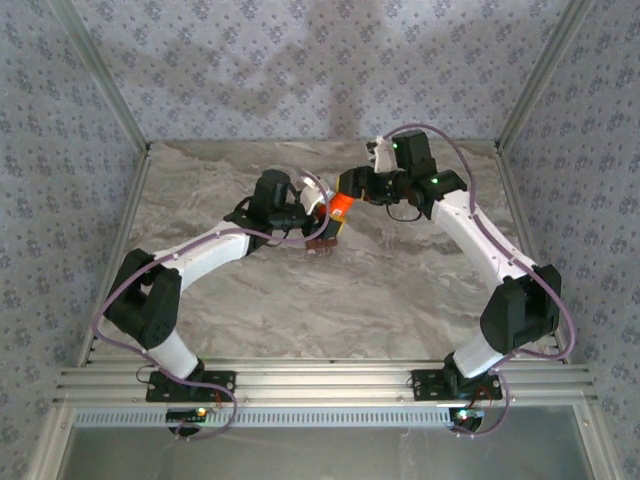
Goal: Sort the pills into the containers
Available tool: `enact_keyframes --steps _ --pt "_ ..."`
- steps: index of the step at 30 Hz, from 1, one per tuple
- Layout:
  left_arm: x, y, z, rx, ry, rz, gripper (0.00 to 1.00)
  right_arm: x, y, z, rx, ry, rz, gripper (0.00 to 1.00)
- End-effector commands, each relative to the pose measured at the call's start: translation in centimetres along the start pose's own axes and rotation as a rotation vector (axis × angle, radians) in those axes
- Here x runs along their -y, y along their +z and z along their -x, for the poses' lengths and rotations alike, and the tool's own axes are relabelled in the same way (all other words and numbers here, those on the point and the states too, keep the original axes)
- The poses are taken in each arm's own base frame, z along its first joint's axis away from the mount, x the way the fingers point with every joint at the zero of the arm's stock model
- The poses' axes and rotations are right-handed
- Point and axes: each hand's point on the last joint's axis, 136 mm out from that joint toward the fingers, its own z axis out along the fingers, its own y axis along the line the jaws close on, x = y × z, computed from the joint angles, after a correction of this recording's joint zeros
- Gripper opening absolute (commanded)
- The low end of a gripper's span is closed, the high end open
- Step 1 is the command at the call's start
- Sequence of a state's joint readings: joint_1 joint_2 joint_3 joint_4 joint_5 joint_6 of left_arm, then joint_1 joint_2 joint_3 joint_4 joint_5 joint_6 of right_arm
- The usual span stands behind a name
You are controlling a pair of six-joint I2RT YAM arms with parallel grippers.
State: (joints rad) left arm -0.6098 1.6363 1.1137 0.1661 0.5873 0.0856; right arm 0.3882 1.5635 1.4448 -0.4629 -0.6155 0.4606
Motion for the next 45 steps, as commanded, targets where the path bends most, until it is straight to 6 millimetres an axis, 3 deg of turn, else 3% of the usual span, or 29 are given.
enact_keyframes --steps 1,5,10,12,15,17,20,28,33,37,45 --pt "1.0 -1.7 4.8 0.109 0.068 -0.012 0.00 -1.6 -0.3 -2.8 -0.106 -0.329 0.135 0.47" --pt "1.2 -2.0 5.0 0.120 0.060 -0.021 0.00 -0.3 -0.6 -1.2 -0.049 -0.333 0.236 0.48" --pt "1.4 -2.2 4.9 0.121 0.059 -0.022 0.00 -1.1 -1.1 -0.1 -0.002 -0.222 0.258 0.67" --pt "1.4 -2.3 4.9 0.124 0.061 -0.020 0.00 -1.0 -1.8 0.7 0.035 -0.150 0.205 0.66" --pt "1.4 -2.3 4.9 0.125 0.059 -0.023 0.00 -1.0 -2.5 0.3 0.021 -0.103 0.152 0.62" --pt "1.5 -2.3 4.9 0.124 0.058 -0.029 0.00 -1.4 -2.8 0.3 0.033 -0.092 0.121 0.66" --pt "1.7 -2.3 4.9 0.120 0.057 -0.038 0.00 -1.2 -2.6 0.1 0.025 -0.082 0.063 0.75" --pt "1.7 -2.3 4.9 0.117 0.054 -0.042 0.00 -1.3 -1.0 1.0 0.009 -0.044 0.050 0.75" --pt "1.7 -2.2 4.8 0.113 0.049 -0.044 0.00 -1.7 0.2 0.7 -0.027 -0.044 0.053 0.67" --pt "1.6 -2.2 4.8 0.109 0.053 -0.038 0.00 -1.4 0.7 -0.4 -0.066 -0.041 0.058 0.51" --pt "1.0 -2.8 5.5 0.135 0.046 -0.021 0.00 1.1 -0.7 -1.4 -0.050 0.014 0.032 0.40"
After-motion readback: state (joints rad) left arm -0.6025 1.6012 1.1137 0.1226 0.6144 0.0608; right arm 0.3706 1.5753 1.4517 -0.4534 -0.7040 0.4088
